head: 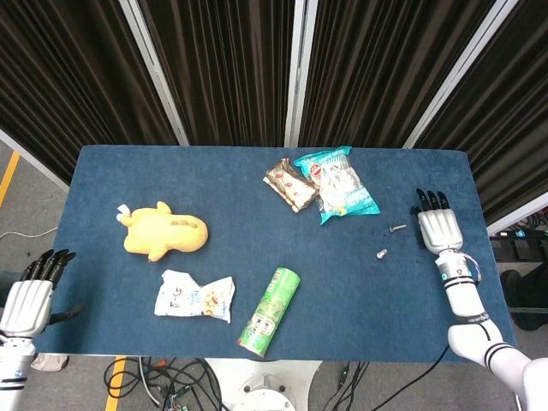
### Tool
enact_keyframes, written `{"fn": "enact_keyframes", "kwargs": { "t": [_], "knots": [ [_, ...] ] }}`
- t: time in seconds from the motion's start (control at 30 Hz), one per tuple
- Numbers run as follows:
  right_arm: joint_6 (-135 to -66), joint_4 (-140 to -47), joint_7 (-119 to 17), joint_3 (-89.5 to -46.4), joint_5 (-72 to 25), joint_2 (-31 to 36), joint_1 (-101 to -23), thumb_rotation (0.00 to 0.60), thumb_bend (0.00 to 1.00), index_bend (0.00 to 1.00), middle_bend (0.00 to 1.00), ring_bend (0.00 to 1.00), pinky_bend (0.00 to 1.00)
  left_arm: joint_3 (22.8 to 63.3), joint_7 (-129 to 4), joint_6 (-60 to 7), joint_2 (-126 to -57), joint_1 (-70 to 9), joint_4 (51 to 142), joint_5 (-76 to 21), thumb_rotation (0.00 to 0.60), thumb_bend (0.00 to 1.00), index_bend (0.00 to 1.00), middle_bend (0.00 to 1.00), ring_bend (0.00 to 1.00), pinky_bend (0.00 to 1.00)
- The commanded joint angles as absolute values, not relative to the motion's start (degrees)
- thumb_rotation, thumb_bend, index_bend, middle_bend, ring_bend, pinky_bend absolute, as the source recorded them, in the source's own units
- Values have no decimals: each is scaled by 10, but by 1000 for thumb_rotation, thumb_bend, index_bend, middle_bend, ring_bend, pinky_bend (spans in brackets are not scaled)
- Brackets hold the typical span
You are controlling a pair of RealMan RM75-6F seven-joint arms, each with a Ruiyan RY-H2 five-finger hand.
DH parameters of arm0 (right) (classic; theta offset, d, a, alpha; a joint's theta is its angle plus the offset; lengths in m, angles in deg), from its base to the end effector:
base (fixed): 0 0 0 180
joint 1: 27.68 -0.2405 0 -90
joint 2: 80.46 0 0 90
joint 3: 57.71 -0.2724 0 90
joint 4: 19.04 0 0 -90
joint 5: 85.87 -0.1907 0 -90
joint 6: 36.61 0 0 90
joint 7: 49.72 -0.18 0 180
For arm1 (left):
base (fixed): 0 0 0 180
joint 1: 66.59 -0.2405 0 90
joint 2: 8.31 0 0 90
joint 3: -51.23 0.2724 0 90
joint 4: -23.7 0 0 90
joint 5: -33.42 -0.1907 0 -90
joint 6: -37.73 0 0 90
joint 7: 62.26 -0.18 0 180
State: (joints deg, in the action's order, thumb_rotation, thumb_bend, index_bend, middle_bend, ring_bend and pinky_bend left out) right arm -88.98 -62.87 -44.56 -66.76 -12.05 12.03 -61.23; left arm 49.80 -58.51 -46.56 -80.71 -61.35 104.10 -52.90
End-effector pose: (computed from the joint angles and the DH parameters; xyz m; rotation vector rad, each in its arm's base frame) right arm -0.3343 -0.4178 0.0625 1.6080 -0.7416 0.5560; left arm -0.3456 0.2162 0.1469 -1.4030 -0.9268 -0.8896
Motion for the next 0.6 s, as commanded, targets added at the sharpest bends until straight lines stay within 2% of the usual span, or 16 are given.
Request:
{"fn": "enact_keyframes", "kwargs": {
  "t": [0.03, 0.4, 0.6],
  "knots": [
    [-882, -606, -463, -663, -111, 137, -620, 600, 293, 312, 34, 0, 0, 498, -585, -466, -807, -614, 1040, -528, 600, 0, 143, 119, 51, 171],
    [-871, -562, -493, -655, -101, 171, -624, 600, 297, 342, 34, 0, 0, 498, -582, -464, -808, -613, 1038, -527, 600, 0, 143, 119, 51, 171],
    [-876, -551, -502, -656, -95, 178, -627, 600, 310, 409, 40, 0, 0, 498, -581, -464, -807, -614, 1038, -527, 600, 0, 143, 119, 52, 171]
  ]
}}
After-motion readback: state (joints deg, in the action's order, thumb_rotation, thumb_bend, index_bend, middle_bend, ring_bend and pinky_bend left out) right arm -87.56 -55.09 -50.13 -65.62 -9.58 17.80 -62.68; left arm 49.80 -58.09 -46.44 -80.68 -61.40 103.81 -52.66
